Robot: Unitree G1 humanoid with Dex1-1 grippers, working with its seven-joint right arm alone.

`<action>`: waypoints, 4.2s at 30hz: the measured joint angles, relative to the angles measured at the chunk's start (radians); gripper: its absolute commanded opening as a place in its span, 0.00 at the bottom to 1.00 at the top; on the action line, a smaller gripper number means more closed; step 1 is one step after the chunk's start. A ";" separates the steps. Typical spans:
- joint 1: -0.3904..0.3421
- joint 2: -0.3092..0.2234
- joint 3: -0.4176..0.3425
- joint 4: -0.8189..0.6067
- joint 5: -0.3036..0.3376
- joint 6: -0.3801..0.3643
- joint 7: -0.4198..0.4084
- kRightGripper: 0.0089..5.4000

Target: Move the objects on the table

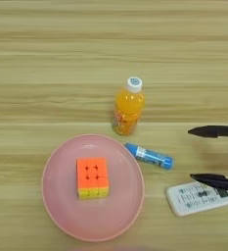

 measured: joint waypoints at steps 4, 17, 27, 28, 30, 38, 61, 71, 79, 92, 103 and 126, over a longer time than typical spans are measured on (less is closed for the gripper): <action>0.012 -0.019 0.011 0.026 -0.028 -0.002 0.043 0.99; 0.019 -0.080 0.128 0.081 -0.144 -0.144 0.043 0.99; 0.007 -0.046 0.175 0.152 -0.256 -0.289 -0.008 0.99; 0.000 -0.044 0.178 0.158 -0.258 -0.299 -0.011 0.98; -0.004 -0.042 0.183 0.163 -0.261 -0.303 -0.014 0.93; -0.031 -0.030 0.195 0.195 -0.260 -0.325 -0.030 0.72; -0.067 0.009 0.116 0.097 -0.075 -0.172 -0.049 0.54; -0.158 0.076 0.084 0.195 -0.184 -0.155 -0.251 0.54; -0.177 0.100 0.116 0.251 -0.268 -0.200 -0.322 0.54; -0.191 0.113 0.144 0.317 -0.361 -0.236 -0.388 0.54; -0.205 0.113 0.156 0.331 -0.366 -0.241 -0.408 0.78; -0.226 0.152 0.081 0.216 -0.183 -0.172 -0.371 1.00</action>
